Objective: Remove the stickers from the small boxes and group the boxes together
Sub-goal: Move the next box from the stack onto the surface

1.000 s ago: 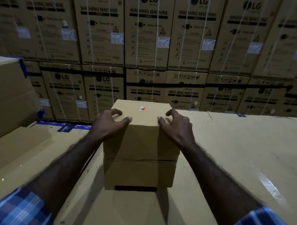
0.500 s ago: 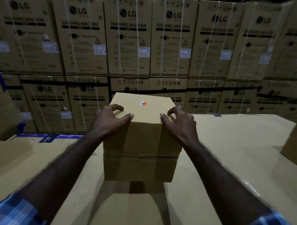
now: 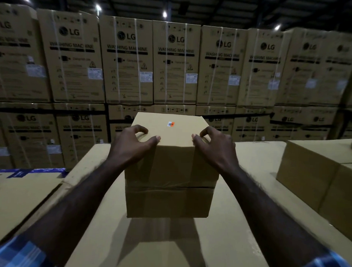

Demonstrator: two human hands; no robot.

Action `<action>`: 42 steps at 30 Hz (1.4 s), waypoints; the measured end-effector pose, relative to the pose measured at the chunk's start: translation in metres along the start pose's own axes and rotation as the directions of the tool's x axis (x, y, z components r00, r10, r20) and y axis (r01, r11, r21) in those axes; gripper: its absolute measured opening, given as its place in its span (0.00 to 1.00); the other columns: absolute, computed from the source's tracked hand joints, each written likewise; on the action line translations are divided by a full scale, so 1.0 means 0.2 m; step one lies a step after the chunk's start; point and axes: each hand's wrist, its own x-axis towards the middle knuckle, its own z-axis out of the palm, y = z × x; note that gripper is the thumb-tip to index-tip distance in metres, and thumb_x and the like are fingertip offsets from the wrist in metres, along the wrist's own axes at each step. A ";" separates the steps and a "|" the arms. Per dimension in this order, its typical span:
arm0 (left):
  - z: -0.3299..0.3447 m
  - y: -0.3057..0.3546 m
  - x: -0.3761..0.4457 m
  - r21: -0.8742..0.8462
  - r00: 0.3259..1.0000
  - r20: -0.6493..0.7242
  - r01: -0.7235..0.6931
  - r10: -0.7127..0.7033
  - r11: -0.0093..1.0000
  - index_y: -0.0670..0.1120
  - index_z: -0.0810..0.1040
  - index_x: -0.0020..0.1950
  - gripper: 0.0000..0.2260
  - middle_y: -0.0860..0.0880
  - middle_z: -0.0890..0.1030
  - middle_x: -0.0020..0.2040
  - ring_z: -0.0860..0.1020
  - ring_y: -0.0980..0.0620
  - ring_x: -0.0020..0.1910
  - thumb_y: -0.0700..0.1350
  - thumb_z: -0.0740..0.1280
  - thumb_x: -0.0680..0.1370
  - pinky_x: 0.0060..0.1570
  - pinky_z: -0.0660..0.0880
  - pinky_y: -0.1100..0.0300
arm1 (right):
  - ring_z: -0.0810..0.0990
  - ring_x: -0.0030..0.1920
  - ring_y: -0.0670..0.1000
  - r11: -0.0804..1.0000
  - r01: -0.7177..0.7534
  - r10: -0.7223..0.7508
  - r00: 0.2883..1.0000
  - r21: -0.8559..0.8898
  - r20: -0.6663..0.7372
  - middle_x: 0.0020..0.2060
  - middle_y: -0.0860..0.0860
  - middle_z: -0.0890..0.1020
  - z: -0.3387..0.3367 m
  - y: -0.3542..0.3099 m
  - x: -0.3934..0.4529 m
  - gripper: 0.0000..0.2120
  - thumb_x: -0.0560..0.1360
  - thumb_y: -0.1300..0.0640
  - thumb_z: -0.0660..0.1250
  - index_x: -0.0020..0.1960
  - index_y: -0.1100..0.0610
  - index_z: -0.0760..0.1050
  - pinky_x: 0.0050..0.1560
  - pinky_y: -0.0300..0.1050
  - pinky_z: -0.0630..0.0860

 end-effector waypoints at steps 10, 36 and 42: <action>0.45 0.66 -0.36 -0.011 1.000 0.018 -0.019 0.020 1.000 0.49 0.76 0.66 0.26 0.44 0.71 0.71 0.70 0.43 0.67 0.59 0.72 0.72 0.51 0.72 0.55 | 0.81 0.54 0.55 0.999 -0.036 0.036 0.999 0.003 -0.033 0.56 0.57 0.82 -0.68 0.56 -0.16 0.20 0.75 0.40 0.66 0.56 0.54 0.79 0.51 0.55 0.80; 1.34 0.90 -0.42 -0.069 0.974 0.227 0.024 -0.008 0.997 0.49 0.76 0.66 0.27 0.46 0.76 0.66 0.75 0.45 0.61 0.62 0.70 0.72 0.54 0.77 0.51 | 0.80 0.55 0.51 0.961 -0.225 0.235 0.971 -0.161 0.046 0.58 0.53 0.81 -0.94 1.37 -0.14 0.19 0.75 0.39 0.66 0.56 0.51 0.78 0.51 0.48 0.79; 1.46 0.83 -0.43 -0.028 0.969 0.243 0.046 -0.038 0.999 0.52 0.76 0.65 0.26 0.46 0.77 0.64 0.75 0.45 0.62 0.64 0.69 0.71 0.55 0.74 0.53 | 0.78 0.54 0.48 0.958 -0.251 0.264 0.961 -0.137 0.081 0.58 0.51 0.81 -0.87 1.50 -0.16 0.18 0.74 0.39 0.67 0.55 0.51 0.79 0.49 0.45 0.76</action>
